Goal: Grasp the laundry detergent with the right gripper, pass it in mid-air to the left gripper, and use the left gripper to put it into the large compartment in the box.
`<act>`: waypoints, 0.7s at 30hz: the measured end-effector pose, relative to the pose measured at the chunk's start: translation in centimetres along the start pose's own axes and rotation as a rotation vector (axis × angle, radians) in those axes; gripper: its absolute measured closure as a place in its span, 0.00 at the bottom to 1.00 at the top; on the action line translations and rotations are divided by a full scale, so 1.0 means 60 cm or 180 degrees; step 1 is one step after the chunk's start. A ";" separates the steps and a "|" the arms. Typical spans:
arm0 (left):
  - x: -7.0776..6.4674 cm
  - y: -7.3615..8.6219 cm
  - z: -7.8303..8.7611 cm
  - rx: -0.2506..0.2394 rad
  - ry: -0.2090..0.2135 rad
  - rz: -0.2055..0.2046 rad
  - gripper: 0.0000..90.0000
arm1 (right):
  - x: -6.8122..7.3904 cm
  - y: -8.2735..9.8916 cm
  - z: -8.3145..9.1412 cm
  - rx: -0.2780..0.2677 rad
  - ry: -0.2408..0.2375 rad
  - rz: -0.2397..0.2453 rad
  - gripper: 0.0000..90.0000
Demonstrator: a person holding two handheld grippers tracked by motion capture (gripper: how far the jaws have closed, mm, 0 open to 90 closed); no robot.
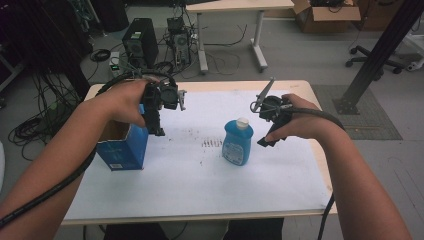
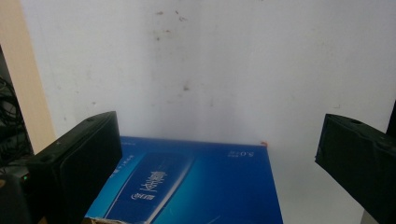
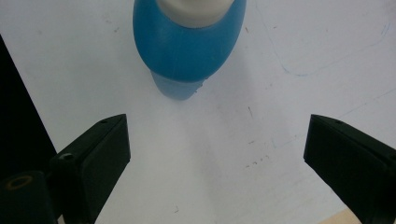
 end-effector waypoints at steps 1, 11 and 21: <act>0.000 0.000 0.000 0.0000 0.0000 0.0000 0.01 | 0.000 0.000 -0.001 0.0014 0.0003 0.0001 0.08; 0.001 -0.002 0.004 -0.0030 -0.0013 -0.0006 0.01 | 0.002 0.006 0.001 -0.0034 0.0001 -0.0021 0.08; -0.016 0.003 0.007 -0.0014 -0.0014 -0.0007 0.01 | 0.022 0.021 -0.023 -0.0157 -0.0030 -0.0051 0.06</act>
Point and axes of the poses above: each handheld gripper's, and its own axes: z roughly backward along the jaws, y roughly out of its underside, x roughly to its left, the point moved 5 cm from there along -z, roughly forward along the jaws
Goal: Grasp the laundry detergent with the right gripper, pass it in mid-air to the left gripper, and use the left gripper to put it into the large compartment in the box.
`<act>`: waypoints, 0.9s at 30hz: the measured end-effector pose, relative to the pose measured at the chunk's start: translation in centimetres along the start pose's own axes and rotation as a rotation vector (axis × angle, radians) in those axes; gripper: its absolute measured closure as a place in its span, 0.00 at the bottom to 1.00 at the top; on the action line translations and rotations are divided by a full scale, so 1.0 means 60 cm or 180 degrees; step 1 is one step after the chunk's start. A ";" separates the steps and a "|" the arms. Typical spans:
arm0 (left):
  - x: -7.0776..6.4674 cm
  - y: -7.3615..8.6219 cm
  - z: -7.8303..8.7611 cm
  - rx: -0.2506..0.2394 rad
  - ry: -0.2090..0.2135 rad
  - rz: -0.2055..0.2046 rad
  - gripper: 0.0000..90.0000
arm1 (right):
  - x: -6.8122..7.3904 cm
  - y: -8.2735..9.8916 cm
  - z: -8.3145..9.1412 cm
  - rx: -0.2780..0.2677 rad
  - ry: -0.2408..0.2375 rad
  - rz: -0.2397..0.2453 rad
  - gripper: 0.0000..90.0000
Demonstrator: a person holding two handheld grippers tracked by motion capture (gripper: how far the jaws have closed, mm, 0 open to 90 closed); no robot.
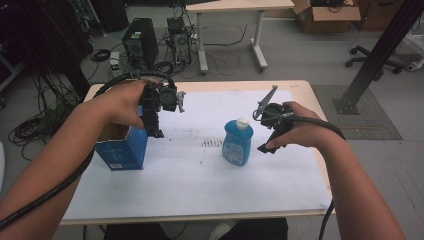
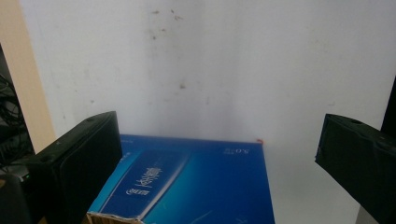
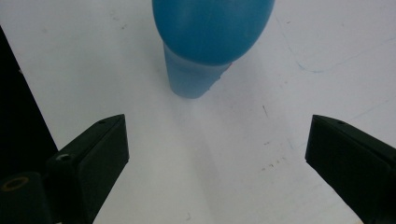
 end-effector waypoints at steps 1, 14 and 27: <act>-0.003 0.003 0.001 0.0019 -0.0002 0.0002 0.01 | 0.003 0.001 -0.003 -0.0021 -0.0015 -0.0024 0.06; -0.018 0.007 0.004 0.0035 -0.0011 -0.0011 0.01 | 0.029 0.011 -0.055 -0.0174 -0.0227 -0.0138 0.05; -0.023 0.010 0.007 0.0035 -0.0033 -0.0026 0.01 | 0.033 0.011 -0.092 -0.0791 -0.0182 -0.0350 0.04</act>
Point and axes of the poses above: each handheld gripper's, and its own axes: z roughly backward along the jaws, y roughly out of its underside, x roughly to its left, the point moved 5 cm from there along -z, roughly forward along the jaws
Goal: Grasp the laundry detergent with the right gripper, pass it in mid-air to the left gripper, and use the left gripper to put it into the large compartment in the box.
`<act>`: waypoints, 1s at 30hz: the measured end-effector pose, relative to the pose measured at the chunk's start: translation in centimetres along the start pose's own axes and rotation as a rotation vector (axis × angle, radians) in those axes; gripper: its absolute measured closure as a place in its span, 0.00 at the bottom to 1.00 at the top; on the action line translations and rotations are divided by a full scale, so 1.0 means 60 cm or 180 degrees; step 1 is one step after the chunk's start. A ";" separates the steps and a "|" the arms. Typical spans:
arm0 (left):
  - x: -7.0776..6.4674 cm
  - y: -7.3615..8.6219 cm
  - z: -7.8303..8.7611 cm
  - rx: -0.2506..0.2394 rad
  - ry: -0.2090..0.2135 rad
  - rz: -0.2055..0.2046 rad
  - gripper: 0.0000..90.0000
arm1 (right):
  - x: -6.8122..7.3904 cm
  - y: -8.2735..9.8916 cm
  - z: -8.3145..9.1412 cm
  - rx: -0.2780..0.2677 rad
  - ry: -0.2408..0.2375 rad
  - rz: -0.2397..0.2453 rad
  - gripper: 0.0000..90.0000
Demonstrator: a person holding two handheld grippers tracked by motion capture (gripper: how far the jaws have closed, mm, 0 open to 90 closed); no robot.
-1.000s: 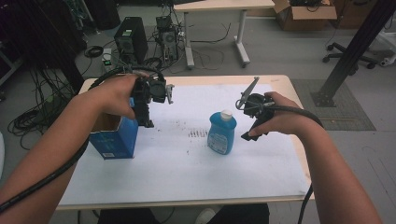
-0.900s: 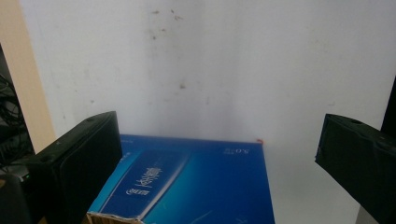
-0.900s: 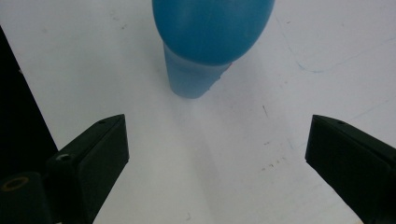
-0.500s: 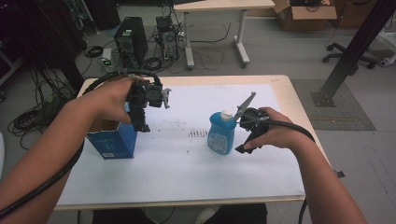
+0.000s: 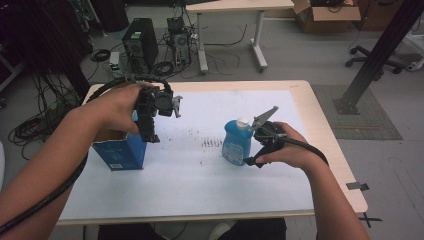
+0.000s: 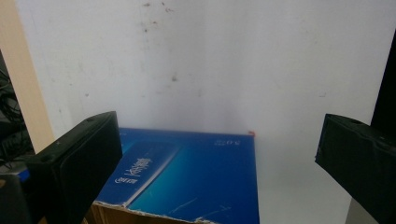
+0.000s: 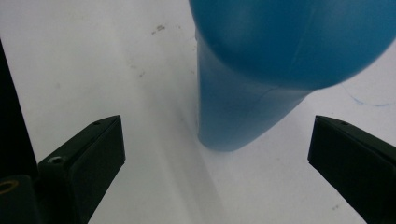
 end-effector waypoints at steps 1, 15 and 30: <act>0.000 0.001 0.000 0.0004 0.0002 -0.0007 0.01 | 0.001 0.001 -0.001 -0.0050 -0.0003 -0.0011 0.04; -0.003 0.008 -0.008 -0.0014 0.0018 -0.0002 0.01 | -0.007 0.009 -0.024 -0.0419 0.0151 -0.0229 0.03; -0.003 0.009 -0.010 -0.0019 0.0018 0.0006 0.01 | -0.014 0.020 -0.054 -0.0953 0.0272 -0.0487 0.02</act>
Point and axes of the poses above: each handheld gripper's, and its own axes: z roughly backward along the jaws, y roughly out of its underside, x roughly to its left, the point moved 5 cm from there along -z, roughly forward along the jaws
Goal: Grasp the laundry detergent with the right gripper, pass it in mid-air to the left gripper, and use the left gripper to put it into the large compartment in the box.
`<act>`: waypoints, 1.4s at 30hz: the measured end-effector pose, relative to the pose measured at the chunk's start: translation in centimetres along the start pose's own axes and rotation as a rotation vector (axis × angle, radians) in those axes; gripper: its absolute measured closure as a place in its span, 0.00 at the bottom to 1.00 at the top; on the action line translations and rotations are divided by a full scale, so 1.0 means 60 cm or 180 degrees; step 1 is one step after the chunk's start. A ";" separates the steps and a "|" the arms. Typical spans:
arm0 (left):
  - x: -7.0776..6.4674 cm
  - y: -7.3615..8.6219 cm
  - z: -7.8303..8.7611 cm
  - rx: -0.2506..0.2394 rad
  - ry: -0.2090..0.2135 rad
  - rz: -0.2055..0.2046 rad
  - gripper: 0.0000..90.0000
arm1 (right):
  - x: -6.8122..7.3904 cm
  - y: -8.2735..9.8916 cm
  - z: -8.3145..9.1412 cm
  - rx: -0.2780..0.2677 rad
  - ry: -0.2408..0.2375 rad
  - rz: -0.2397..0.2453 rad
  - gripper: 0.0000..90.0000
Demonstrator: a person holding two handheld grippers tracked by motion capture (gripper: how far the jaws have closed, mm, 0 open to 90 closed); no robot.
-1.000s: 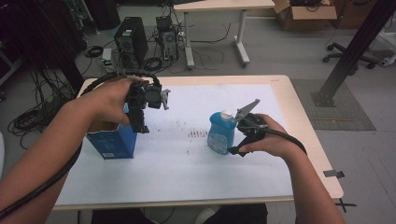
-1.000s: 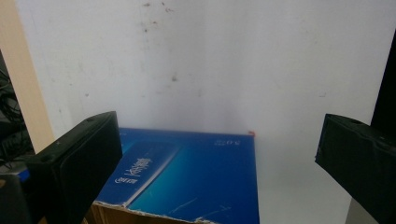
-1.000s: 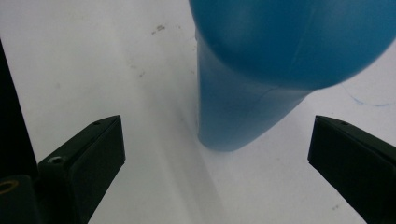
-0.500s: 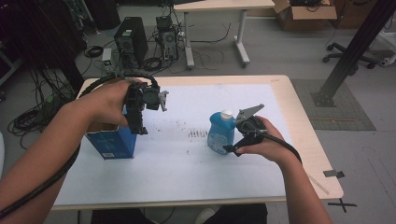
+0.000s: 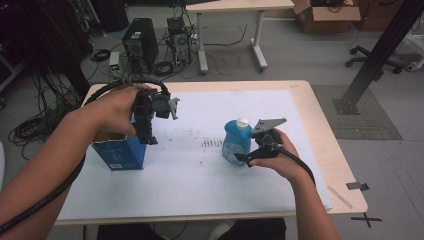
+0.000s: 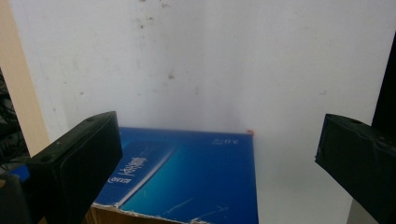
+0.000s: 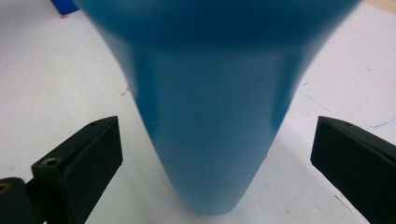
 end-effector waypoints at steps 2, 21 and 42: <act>0.000 0.000 0.000 0.0011 -0.0006 -0.0006 0.01 | 0.000 0.002 -0.002 -0.0076 -0.0001 -0.0053 0.02; 0.002 -0.007 0.001 0.0016 -0.0023 -0.0027 0.01 | -0.001 0.003 -0.015 -0.0474 0.0281 -0.0203 0.12; 0.005 0.002 -0.007 -0.0003 -0.0018 -0.0002 0.01 | 0.008 0.006 -0.026 -0.0538 0.0259 -0.0101 0.26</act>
Point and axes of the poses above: each handheld gripper's, and its own axes: z roughly backward along the jaws, y roughly out of its underside, x roughly to its left, the point moved 5 cm from there along -z, roughly forward along the jaws
